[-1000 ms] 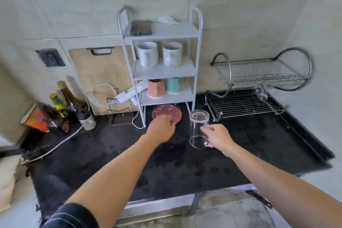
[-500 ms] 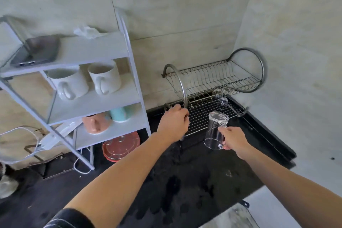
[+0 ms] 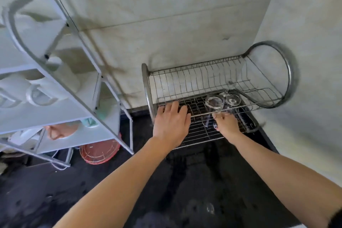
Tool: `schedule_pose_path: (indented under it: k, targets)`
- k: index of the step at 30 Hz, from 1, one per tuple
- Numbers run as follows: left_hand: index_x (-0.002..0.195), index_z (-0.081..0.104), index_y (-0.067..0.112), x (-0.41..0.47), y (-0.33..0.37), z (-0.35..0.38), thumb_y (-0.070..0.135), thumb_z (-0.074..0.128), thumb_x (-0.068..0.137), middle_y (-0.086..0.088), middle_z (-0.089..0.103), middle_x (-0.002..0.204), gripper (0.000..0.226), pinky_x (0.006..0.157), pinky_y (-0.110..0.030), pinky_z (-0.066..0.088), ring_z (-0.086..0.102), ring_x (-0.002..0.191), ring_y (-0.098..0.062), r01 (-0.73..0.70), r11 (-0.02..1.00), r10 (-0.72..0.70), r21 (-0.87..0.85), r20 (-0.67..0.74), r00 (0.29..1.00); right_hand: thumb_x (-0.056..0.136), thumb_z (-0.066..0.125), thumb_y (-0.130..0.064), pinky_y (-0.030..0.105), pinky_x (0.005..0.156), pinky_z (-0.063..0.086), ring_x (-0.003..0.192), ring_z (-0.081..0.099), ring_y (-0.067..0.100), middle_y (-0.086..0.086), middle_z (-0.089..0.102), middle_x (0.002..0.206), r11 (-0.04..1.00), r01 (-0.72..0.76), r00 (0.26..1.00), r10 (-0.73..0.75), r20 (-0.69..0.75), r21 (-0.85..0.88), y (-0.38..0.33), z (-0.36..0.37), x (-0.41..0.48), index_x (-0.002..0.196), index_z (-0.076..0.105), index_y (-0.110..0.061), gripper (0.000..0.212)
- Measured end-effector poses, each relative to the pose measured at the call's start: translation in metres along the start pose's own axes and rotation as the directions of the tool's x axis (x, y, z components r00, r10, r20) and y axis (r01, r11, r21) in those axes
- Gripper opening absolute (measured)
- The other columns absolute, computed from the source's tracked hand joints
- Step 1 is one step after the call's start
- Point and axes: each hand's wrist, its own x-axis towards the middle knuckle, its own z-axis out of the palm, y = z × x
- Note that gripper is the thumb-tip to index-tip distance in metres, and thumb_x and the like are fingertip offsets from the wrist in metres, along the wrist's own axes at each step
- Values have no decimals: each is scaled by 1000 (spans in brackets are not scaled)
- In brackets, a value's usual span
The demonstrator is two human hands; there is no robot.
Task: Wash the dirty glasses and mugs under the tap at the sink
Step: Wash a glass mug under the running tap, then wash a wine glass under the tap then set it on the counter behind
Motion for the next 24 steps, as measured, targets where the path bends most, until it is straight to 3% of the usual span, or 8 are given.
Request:
schedule_pose_path:
  k: [2,5,8,12,15,19,22,24]
  targets:
    - [109,61,13,-2,2,4,36,28,98,-8,62,104,42,82,-44,48,60,91,-28,12,999,-12,-40,-5,1000,95,61,-26,40,69,44,70,54,23,17,63,87,996,51,999,-51,-5,69,-1,8,19,89,61,-3,24]
    - [106,64,9,-2,4,7,31,34,97,-8,63,96,38,73,-41,50,61,80,-27,26,997,-28,-67,-38,999,96,57,-29,35,79,41,83,52,23,11,54,85,978,209,978,-209,-10,-26,-2,18,46,79,49,-9,27]
    - [106,65,8,0,5,9,28,39,96,-9,64,93,35,69,-40,51,60,76,-27,31,998,-36,-63,-76,996,98,53,-19,51,97,42,96,52,25,5,55,86,968,247,969,-246,17,-42,-8,24,64,72,52,-15,26]
    - [103,66,6,0,4,12,26,42,96,-8,63,90,32,63,-38,48,57,70,-25,-5,998,-2,-56,-127,992,98,53,-25,54,83,44,93,58,37,23,60,90,929,349,936,-352,-8,-125,0,30,75,73,59,0,36]
    - [105,66,5,0,3,13,26,42,96,-10,64,93,33,63,-38,49,58,70,-25,-20,999,13,-50,-135,991,98,54,-22,46,83,43,100,58,41,28,63,105,938,313,945,-323,-49,-151,6,33,76,83,61,6,33]
    - [103,67,5,-1,5,14,26,43,95,-10,65,93,33,62,-38,50,59,69,-25,-25,998,17,-50,-159,987,101,43,-31,46,95,41,123,51,39,31,59,124,936,266,962,-273,3,-231,1,30,74,83,63,8,47]
    - [103,67,6,-2,5,11,27,41,95,-10,65,93,34,63,-38,50,59,71,-26,-8,998,0,-65,-120,993,101,45,-30,42,83,43,104,58,40,29,65,108,915,253,967,-248,56,-315,-7,24,70,94,64,12,47]
    - [107,66,7,-4,6,8,29,38,97,-10,65,97,36,66,-40,50,60,76,-26,7,997,-13,-77,-71,997,99,50,-33,41,85,41,108,56,40,27,60,118,902,184,983,-171,68,-391,-10,21,62,114,57,8,44]
